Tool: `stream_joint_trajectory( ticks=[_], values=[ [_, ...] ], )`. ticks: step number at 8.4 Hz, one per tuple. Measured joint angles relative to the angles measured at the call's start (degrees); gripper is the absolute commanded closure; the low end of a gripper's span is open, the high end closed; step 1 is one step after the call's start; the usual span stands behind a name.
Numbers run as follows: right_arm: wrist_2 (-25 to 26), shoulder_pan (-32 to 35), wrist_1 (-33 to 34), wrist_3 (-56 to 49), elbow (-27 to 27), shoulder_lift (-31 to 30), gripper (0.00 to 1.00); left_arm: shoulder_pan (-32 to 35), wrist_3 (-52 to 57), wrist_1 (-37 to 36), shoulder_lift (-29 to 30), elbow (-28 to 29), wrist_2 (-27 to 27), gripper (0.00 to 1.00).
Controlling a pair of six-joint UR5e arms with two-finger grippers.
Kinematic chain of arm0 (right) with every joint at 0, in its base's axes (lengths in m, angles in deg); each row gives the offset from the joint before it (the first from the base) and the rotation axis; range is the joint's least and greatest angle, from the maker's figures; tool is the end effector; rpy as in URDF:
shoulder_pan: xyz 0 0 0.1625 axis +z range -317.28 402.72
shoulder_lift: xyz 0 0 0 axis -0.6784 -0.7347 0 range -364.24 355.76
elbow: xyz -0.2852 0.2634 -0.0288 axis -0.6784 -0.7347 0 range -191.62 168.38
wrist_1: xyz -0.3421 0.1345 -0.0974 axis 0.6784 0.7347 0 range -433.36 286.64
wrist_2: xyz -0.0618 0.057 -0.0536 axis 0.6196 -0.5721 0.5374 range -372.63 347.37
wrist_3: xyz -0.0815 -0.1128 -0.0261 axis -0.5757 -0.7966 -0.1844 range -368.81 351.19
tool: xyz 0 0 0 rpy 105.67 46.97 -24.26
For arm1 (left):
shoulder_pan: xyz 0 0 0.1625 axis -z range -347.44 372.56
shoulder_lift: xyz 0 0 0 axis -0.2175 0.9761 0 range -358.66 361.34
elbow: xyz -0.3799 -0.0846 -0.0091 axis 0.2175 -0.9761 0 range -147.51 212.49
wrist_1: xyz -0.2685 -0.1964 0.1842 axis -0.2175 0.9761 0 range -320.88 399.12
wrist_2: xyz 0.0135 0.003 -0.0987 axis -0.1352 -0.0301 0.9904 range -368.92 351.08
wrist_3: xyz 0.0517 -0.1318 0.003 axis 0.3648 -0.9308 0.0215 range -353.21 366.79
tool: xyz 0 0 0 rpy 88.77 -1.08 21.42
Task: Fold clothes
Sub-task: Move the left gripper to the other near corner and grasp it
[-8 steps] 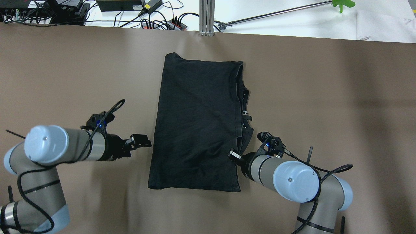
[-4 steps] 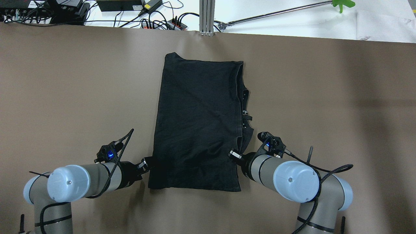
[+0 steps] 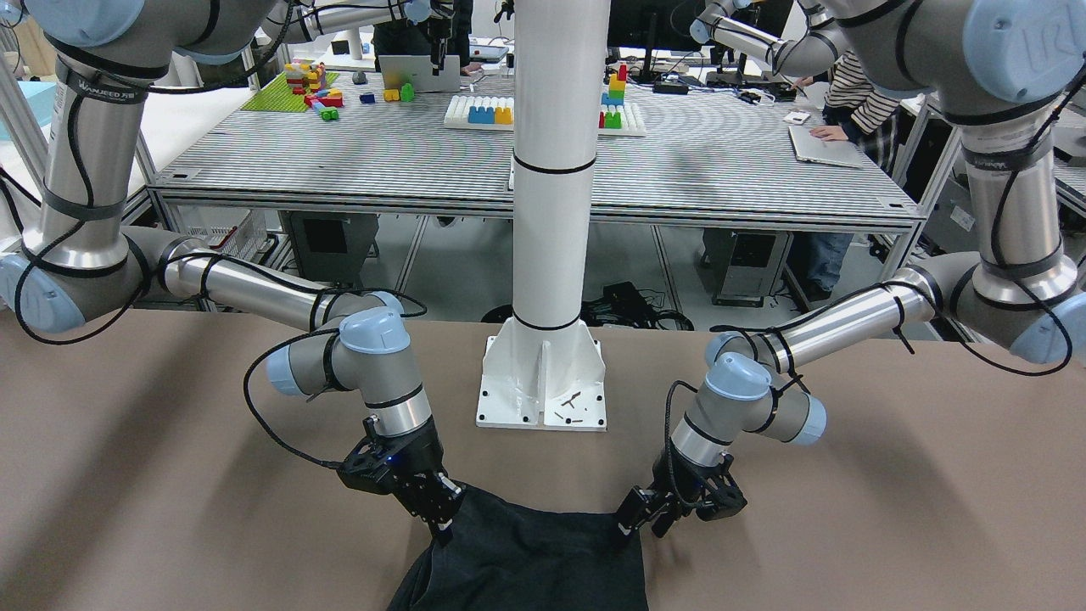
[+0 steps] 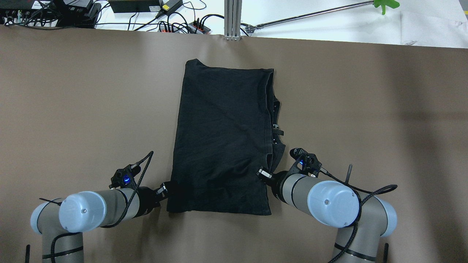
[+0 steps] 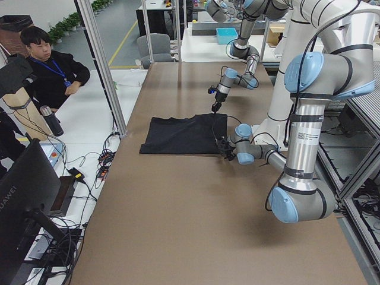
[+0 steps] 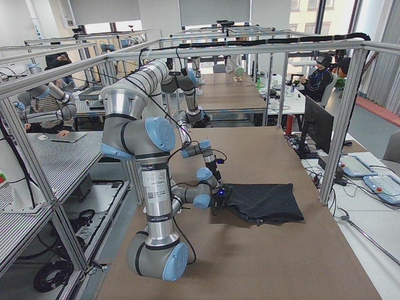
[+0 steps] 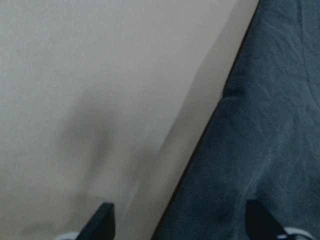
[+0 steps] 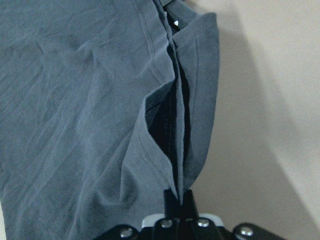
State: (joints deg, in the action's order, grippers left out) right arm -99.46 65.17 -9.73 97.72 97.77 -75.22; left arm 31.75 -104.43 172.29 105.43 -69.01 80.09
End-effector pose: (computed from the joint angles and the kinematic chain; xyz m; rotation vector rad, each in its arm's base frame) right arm -0.4787 -0.3505 0.2792 0.1096 -1.1486 0.6360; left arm 0.5071 -0.3201 0.3446 -0.0063 1.2236 -0.6274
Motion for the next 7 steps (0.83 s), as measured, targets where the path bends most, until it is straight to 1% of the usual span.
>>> stream_joint_trajectory(
  ticks=[1,2,3,4,7],
  values=[
    [0.00,0.00,0.03,0.00,0.01,0.00,1.00,-0.25,0.06,-0.01,0.06,0.04,-0.10,0.52],
    [0.00,0.00,0.03,-0.04,-0.01,0.01,1.00,-0.53,0.06,-0.02,0.44,0.06,-0.36,0.71],
    [0.00,0.00,0.01,-0.08,-0.03,0.03,1.00,-0.74,0.00,-0.02,0.91,0.07,-0.80,0.95],
    [-0.03,0.01,0.00,-0.16,-0.05,0.04,1.00,-0.83,-0.07,-0.02,1.38,0.04,-1.10,1.00],
    [-0.01,0.02,0.00,-0.34,-0.08,0.04,1.00,-0.79,-0.14,-0.02,1.63,-0.50,-1.98,1.00]
  ],
)
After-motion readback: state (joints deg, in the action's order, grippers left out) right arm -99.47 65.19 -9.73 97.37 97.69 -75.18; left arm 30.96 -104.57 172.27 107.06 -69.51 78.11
